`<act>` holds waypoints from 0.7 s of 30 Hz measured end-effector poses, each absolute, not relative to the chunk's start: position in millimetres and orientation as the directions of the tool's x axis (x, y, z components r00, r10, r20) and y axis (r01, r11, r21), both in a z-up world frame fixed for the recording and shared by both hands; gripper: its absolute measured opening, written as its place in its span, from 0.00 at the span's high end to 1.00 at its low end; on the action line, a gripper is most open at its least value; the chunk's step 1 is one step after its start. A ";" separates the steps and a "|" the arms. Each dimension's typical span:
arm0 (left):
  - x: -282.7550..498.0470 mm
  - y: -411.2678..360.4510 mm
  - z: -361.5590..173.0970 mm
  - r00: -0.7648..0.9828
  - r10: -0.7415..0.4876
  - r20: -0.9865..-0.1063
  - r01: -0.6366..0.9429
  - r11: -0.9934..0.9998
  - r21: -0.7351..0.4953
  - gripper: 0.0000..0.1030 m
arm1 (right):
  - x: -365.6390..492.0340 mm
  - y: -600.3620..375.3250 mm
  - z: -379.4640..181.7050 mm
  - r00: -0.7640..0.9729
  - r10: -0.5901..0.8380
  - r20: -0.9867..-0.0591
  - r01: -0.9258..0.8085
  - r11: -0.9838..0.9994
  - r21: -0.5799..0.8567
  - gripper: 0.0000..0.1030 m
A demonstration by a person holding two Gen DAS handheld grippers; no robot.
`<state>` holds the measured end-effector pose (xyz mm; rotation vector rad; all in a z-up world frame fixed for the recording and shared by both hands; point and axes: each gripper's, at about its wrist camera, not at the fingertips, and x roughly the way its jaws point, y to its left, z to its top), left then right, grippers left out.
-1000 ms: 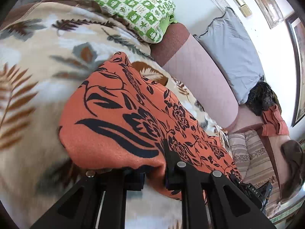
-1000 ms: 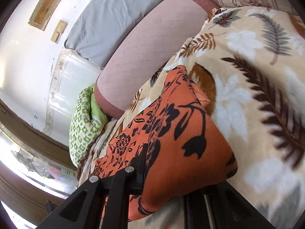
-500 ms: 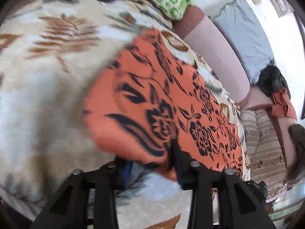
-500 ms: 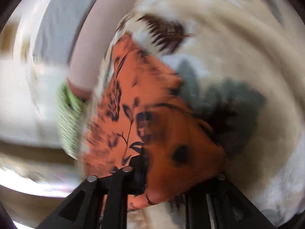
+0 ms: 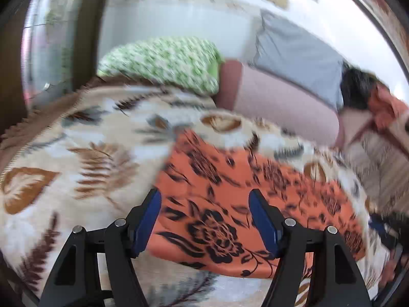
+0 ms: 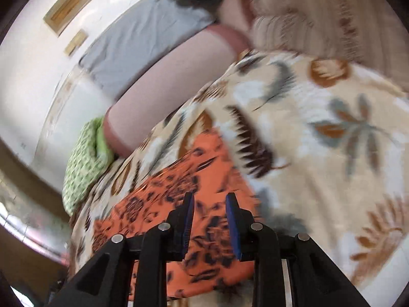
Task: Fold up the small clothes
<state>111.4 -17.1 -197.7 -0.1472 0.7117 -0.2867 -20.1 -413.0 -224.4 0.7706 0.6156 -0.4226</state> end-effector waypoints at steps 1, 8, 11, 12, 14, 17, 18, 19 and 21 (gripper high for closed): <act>117.7 -23.3 -209.3 0.696 -0.287 -0.658 0.200 0.958 -0.206 0.31 | -7.0 -414.1 -230.1 0.740 -0.099 -0.665 0.554 0.651 0.520 0.72; 145.9 -17.3 -249.1 0.593 -0.181 -0.785 0.092 0.983 -0.157 0.28 | 48.9 -445.7 -296.1 0.598 0.053 -0.800 0.635 0.576 0.514 0.74; 146.2 -21.6 -240.4 0.610 -0.169 -0.775 0.091 0.986 -0.143 0.28 | 57.5 -458.7 -281.3 0.633 0.023 -0.774 0.626 0.574 0.528 0.74; 146.4 -23.1 -237.1 0.610 -0.195 -0.768 0.092 0.980 -0.176 0.28 | 61.8 -463.1 -274.4 0.654 -0.008 -0.756 0.617 0.584 0.528 0.72; 146.5 -32.3 -231.3 0.633 -0.216 -0.744 0.114 0.976 -0.186 0.27 | 73.1 -467.2 -270.5 0.682 0.011 -0.731 0.590 0.582 0.559 0.72; 155.1 -49.2 -237.9 0.625 -0.191 -0.757 0.136 0.981 -0.135 0.27 | 95.9 -464.9 -268.5 0.692 0.064 -0.719 0.548 0.601 0.582 0.72; 157.3 -50.5 -242.1 0.619 -0.186 -0.763 0.138 0.982 -0.128 0.27 | 107.7 -460.8 -271.3 0.687 0.075 -0.723 0.537 0.619 0.574 0.72; 160.0 -51.2 -246.6 0.610 -0.176 -0.772 0.135 0.984 -0.118 0.27 | 114.4 -459.0 -276.0 0.680 0.092 -0.727 0.529 0.626 0.574 0.69; 167.4 -48.3 -255.7 0.587 -0.144 -0.797 0.125 0.988 -0.087 0.26 | 135.2 -457.4 -302.2 0.616 0.125 -0.778 0.561 0.624 0.544 0.68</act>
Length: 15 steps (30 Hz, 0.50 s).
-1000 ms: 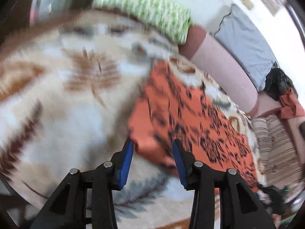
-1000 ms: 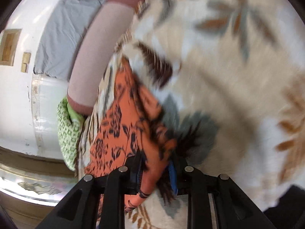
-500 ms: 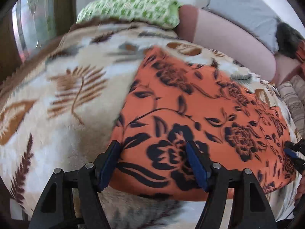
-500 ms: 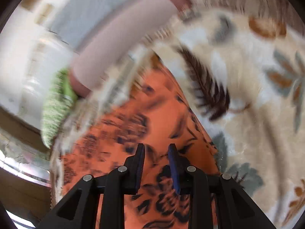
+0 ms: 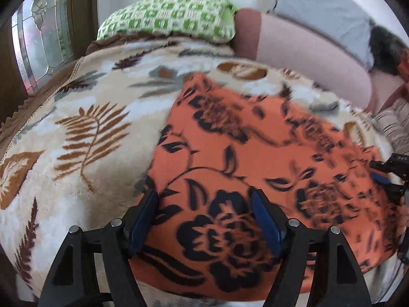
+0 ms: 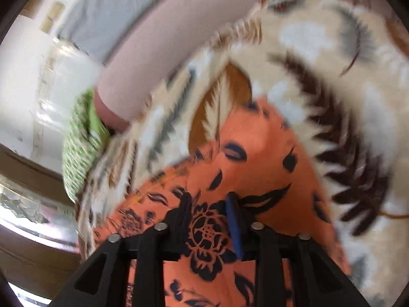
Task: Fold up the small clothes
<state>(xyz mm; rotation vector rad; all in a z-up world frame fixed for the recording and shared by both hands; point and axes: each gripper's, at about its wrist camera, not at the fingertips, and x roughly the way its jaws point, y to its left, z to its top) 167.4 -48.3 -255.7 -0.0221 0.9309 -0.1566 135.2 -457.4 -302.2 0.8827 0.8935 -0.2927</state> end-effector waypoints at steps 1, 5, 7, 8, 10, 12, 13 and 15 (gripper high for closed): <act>166.2 -44.7 -256.7 0.584 -0.148 -0.798 0.125 0.988 -0.092 0.26 | 136.7 -458.4 -308.2 0.607 0.120 -0.786 0.570 0.624 0.535 0.68; 156.6 -38.6 -245.0 0.638 -0.141 -0.757 0.115 0.990 -0.087 0.26 | 121.1 -458.0 -289.0 0.636 0.101 -0.765 0.544 0.644 0.538 0.68; 149.4 -39.1 -236.1 0.675 -0.160 -0.720 0.134 0.987 -0.094 0.26 | 100.9 -457.4 -277.5 0.668 0.113 -0.735 0.523 0.631 0.573 0.68; 144.6 -40.5 -230.3 0.699 -0.181 -0.692 0.153 0.983 -0.103 0.26 | 83.6 -459.9 -270.8 0.692 0.133 -0.710 0.508 0.608 0.609 0.67; 136.4 -48.1 -222.7 0.727 -0.215 -0.652 0.199 0.975 -0.099 0.25 | 58.2 -460.8 -262.8 0.724 0.143 -0.674 0.501 0.563 0.657 0.42; 131.3 -58.3 -221.6 0.719 -0.257 -0.646 0.245 0.963 -0.111 0.25 | 16.3 -463.0 -252.0 0.768 0.112 -0.631 0.497 0.516 0.697 0.30; 129.4 -62.4 -221.9 0.712 -0.277 -0.646 0.262 0.957 -0.121 0.25 | -0.8 -461.7 -248.7 0.784 0.097 -0.613 0.494 0.502 0.711 0.30; 126.2 -75.4 -224.4 0.691 -0.316 -0.650 0.309 0.942 -0.129 0.24 | -38.6 -454.8 -244.4 0.815 0.106 -0.569 0.460 0.478 0.748 0.30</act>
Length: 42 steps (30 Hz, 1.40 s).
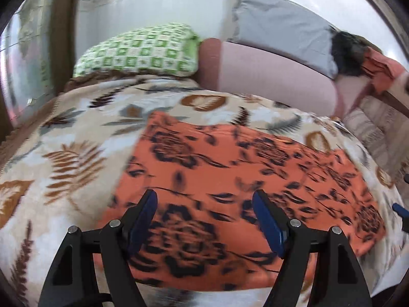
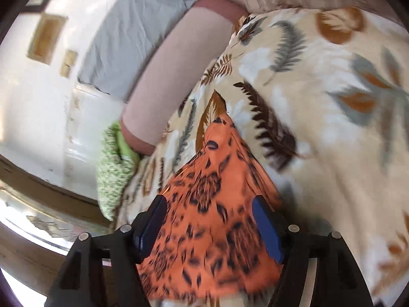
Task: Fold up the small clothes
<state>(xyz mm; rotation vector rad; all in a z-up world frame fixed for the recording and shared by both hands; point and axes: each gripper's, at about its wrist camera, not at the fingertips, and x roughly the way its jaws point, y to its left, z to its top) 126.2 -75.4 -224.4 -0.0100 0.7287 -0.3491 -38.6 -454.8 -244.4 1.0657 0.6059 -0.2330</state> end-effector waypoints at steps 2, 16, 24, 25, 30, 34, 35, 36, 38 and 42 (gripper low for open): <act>125.8 -89.9 -230.4 0.664 -0.324 -0.674 0.346 0.932 -0.108 0.20 | -67.5 -444.0 -247.0 0.836 0.129 -0.534 0.431 0.448 0.783 0.30; 140.9 -61.5 -233.8 0.629 -0.323 -0.707 0.286 0.942 -0.176 0.19 | -50.7 -442.8 -328.3 0.792 0.134 -0.595 0.553 0.255 0.793 0.39; 167.6 17.5 -252.9 0.579 -0.226 -0.783 0.025 0.965 -0.260 0.19 | -18.6 -423.6 -317.4 0.757 0.107 -0.644 0.579 0.346 0.738 0.83; 169.3 22.9 -255.0 0.569 -0.252 -0.783 0.020 0.956 -0.293 0.19 | -14.0 -418.1 -305.8 0.760 0.090 -0.644 0.571 0.382 0.727 0.83; 169.1 37.3 -242.8 0.609 -0.254 -0.752 0.030 0.954 -0.297 0.19 | 14.9 -376.7 -240.7 0.793 0.062 -0.606 0.479 0.552 0.683 0.84; 172.1 68.9 -230.4 0.662 -0.199 -0.723 -0.056 0.948 -0.313 0.19 | 54.7 -314.5 -203.7 0.804 0.114 -0.583 0.374 0.666 0.646 0.84; 173.5 78.3 -230.0 0.666 -0.196 -0.720 -0.080 0.940 -0.330 0.19 | 62.5 -300.6 -199.4 0.804 0.126 -0.581 0.353 0.685 0.637 0.84; 173.4 86.8 -230.7 0.669 -0.192 -0.718 -0.103 0.933 -0.346 0.19 | 71.5 -284.4 -195.6 0.802 0.142 -0.580 0.329 0.705 0.628 0.84; 174.0 100.4 -231.0 0.669 -0.184 -0.721 -0.136 0.922 -0.362 0.19 | 93.6 -248.7 -193.2 0.788 0.198 -0.583 0.281 0.727 0.626 0.83; 175.6 115.8 -232.0 0.667 -0.159 -0.728 -0.166 0.921 -0.353 0.19 | 127.9 -185.3 -209.4 0.735 0.289 -0.614 0.220 0.754 0.619 0.84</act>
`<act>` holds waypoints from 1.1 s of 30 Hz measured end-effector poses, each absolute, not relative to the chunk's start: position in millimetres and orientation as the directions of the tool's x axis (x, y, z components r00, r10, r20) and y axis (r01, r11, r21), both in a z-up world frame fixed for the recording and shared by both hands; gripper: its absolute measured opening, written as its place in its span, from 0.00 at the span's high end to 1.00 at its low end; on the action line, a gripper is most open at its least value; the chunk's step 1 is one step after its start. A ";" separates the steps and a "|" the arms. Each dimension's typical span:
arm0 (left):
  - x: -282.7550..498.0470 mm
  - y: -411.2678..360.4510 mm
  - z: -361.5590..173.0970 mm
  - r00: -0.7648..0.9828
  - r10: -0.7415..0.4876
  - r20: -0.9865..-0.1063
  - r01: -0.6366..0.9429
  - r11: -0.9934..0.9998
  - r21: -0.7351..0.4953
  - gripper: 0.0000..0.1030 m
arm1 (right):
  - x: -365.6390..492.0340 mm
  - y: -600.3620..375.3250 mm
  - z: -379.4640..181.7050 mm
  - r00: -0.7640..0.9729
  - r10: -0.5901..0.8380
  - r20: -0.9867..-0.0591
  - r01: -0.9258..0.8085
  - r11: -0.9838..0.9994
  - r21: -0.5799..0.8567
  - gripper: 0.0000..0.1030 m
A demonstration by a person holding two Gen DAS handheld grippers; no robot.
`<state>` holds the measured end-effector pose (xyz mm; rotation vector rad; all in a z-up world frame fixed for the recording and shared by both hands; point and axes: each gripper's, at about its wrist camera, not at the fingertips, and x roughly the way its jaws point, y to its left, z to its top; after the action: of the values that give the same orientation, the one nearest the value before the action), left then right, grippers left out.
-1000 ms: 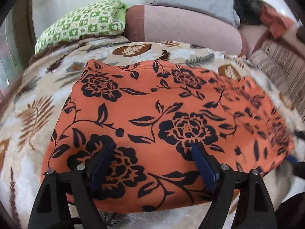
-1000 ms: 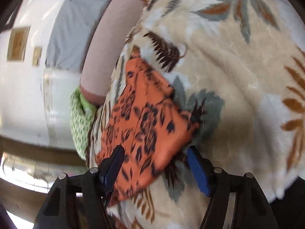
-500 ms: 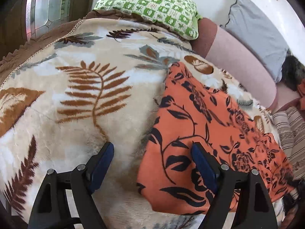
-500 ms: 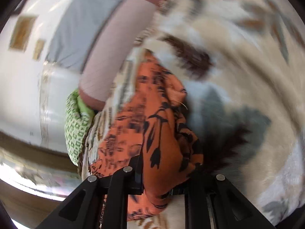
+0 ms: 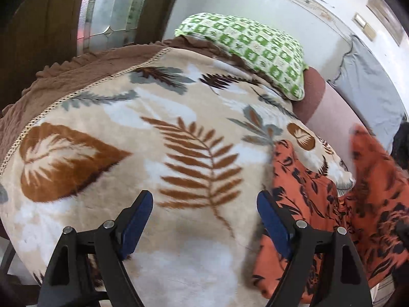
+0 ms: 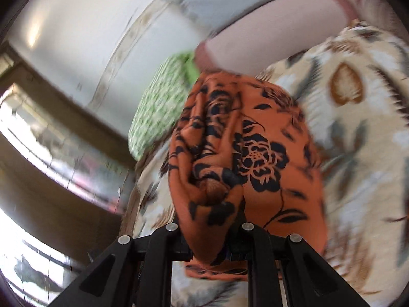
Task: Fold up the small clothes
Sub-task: 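Fold the held blouse over with the right gripper while the left gripper holds it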
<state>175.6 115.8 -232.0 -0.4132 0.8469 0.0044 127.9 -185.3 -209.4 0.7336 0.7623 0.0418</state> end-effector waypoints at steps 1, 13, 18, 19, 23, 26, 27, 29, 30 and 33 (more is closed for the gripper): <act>175.8 118.4 -232.3 0.667 -0.155 -0.729 -0.171 0.920 -0.352 0.19 | 134.0 -172.1 -215.6 0.720 0.305 -0.623 0.211 0.759 0.616 0.84; 175.7 142.9 -234.4 0.662 -0.127 -0.738 -0.218 0.910 -0.353 0.19 | 171.9 -82.4 -280.7 0.563 0.372 -0.738 0.180 0.816 0.549 0.79; 175.3 146.2 -232.1 0.670 -0.120 -0.733 -0.229 0.905 -0.358 0.19 | 172.0 -86.1 -293.3 0.508 0.430 -0.747 0.190 0.789 0.584 0.38; 174.7 146.3 -230.0 0.677 -0.112 -0.728 -0.230 0.907 -0.353 0.19 | 169.4 -86.2 -296.0 0.503 0.484 -0.716 0.163 0.760 0.629 0.29; 166.9 143.9 -216.5 0.732 -0.105 -0.673 -0.205 0.908 -0.365 0.19 | 153.3 -94.6 -291.0 0.497 0.590 -0.636 0.063 0.707 0.704 0.29; 158.0 130.1 -201.2 0.782 -0.137 -0.609 -0.125 0.922 -0.367 0.19 | 139.0 -124.1 -274.3 0.575 0.591 -0.566 0.001 0.690 0.723 0.29; 154.4 121.2 -195.4 0.795 -0.161 -0.584 -0.080 0.928 -0.364 0.19 | 133.1 -136.0 -269.2 0.605 0.560 -0.565 0.000 0.710 0.704 0.31; 146.3 100.3 -184.8 0.815 -0.228 -0.533 0.031 0.935 -0.353 0.19 | 130.1 -156.1 -266.8 0.634 0.518 -0.574 0.028 0.726 0.687 0.38; 142.1 87.5 -181.0 0.820 -0.256 -0.512 0.085 0.939 -0.334 0.19 | 128.7 -168.0 -268.7 0.645 0.506 -0.573 0.048 0.721 0.691 0.43; 132.9 45.9 -176.9 0.801 -0.325 -0.503 0.230 0.942 -0.243 0.19 | 129.7 -188.6 -280.9 0.652 0.427 -0.626 0.116 0.760 0.639 0.58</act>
<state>132.9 45.9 -176.9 -0.1739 0.5695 -0.2990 129.7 -188.6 -280.9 0.7042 0.8585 0.1943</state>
